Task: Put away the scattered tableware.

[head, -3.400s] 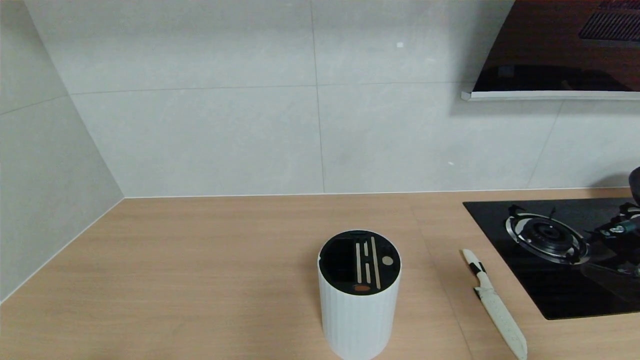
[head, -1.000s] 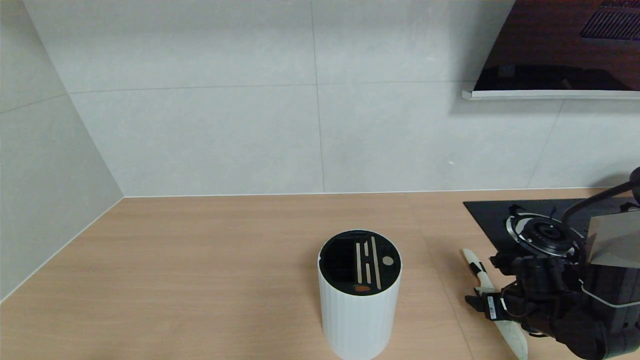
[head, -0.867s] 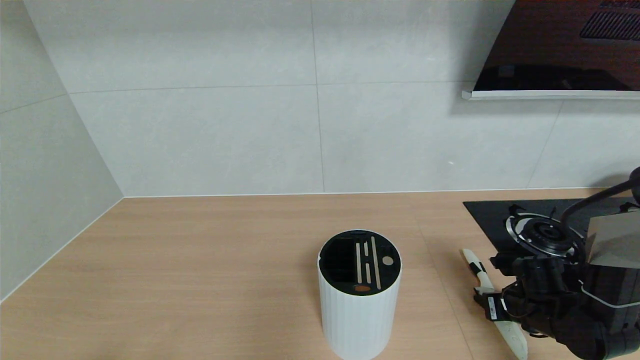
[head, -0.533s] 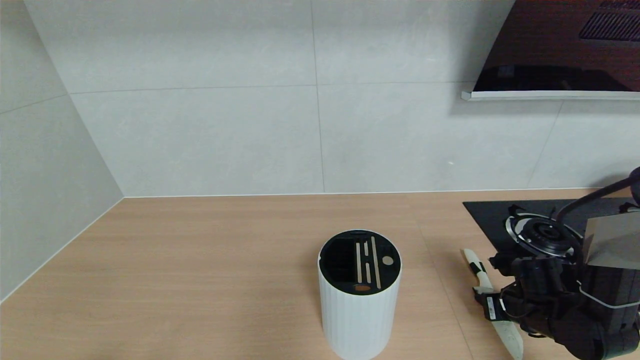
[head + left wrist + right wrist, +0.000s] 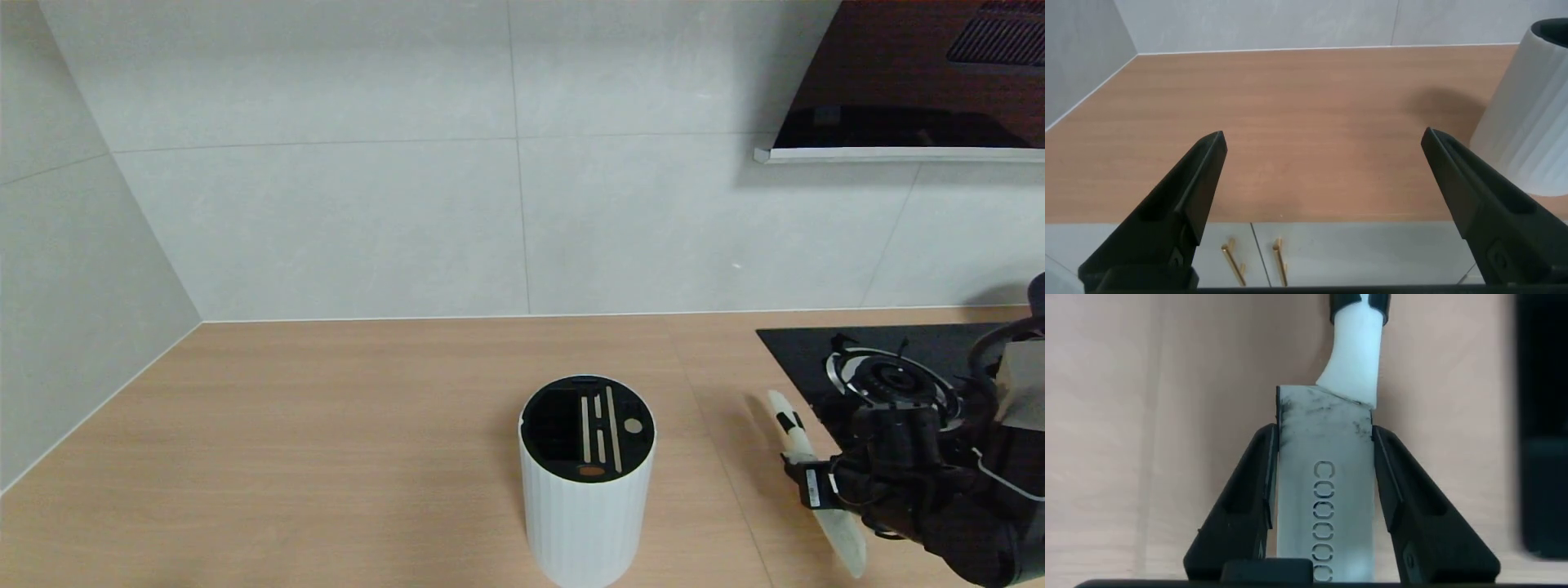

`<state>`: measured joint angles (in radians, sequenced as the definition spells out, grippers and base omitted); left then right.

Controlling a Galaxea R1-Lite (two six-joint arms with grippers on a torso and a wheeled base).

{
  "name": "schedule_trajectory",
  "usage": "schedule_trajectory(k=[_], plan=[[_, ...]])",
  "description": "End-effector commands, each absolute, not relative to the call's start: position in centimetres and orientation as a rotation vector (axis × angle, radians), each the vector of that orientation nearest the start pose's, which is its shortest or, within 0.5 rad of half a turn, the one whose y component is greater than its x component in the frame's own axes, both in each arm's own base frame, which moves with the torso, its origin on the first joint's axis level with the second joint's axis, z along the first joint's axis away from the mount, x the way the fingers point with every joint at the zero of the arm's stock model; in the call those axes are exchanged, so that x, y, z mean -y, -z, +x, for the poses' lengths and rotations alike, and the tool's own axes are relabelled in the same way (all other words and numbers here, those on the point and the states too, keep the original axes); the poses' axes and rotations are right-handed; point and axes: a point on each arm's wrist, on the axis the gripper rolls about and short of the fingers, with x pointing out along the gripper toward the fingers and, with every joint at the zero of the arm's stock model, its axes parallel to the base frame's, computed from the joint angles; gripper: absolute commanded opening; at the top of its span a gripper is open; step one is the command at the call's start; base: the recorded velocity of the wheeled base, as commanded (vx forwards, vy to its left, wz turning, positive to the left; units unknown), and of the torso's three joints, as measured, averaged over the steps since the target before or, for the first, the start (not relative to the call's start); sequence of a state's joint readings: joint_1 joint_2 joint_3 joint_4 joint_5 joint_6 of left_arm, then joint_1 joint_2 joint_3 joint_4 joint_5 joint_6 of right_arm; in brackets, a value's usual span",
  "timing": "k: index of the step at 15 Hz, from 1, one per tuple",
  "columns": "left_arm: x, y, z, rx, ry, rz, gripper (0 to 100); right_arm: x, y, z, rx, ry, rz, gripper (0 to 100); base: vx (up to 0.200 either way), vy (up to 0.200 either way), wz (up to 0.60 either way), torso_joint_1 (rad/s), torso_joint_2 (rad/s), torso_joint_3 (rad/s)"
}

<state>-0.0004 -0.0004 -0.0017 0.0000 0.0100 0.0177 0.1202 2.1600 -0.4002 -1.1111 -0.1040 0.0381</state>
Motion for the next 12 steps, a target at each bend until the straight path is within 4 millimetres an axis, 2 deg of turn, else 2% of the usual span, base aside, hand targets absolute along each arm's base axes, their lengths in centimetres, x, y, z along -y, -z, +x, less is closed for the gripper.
schedule_trajectory(k=[1,3,5,6,7,8,9,10,11,12], plan=[[0.0,-7.5,-2.3,0.0,-0.011,0.021,100,-3.6,-5.1,28.0,-0.478,-0.007,-0.025,0,0.0,0.0,0.0,0.0,0.0,0.0],[0.0,-9.0,-2.7,0.048,0.001,0.023,100,-4.0,-8.3,27.4,-0.364,-0.01,-0.018,0,0.0,0.0,0.0,0.0,0.0,0.0],[0.3,-14.3,-3.4,0.065,0.177,0.028,100,-4.9,-14.6,27.4,-0.241,-0.048,-0.017,0,0.0,0.0,0.0,0.0,0.0,0.0],[0.4,-15.5,-3.1,0.047,0.222,0.027,100,-5.2,-16.0,27.5,-0.231,-0.055,-0.016,0,0.0,0.0,0.0,0.0,0.0,0.0],[0.7,-18.0,-1.5,-0.018,0.325,0.02,100,-6.1,-19.3,27.2,-0.226,-0.095,-0.016,0,0.0,0.0,0.0,0.0,0.0,0.0],[0.8,-19.6,0.3,-0.082,0.387,0.005,100,-6.9,-21.3,26.4,-0.226,-0.13,-0.017,0,0.0,0.0,0.0,0.0,0.0,0.0],[1.0,-21.7,4.2,-0.198,0.454,-0.029,100,-8.1,-23.1,24.6,-0.213,-0.189,-0.014,0,0.0,0.0,0.0,0.0,0.0,0.0],[1.4,-22.7,7.7,-0.27,0.502,-0.049,100,-9.3,-23.6,22.8,-0.192,-0.255,0.0,0,0.0,0.0,0.0,0.0,0.0,0.0],[2.4,-23.4,10.3,-0.294,0.574,-0.089,100,-10.6,-23.5,21.9,-0.204,-0.312,0.001,0,0.0,0.0,0.0,0.0,0.0,0.0],[3.0,-23.5,11.3,-0.296,0.606,-0.117,100,-11.2,-23.4,21.4,-0.206,-0.331,-0.003,0,0.0,0.0,0.0,0.0,0.0,0.0]])
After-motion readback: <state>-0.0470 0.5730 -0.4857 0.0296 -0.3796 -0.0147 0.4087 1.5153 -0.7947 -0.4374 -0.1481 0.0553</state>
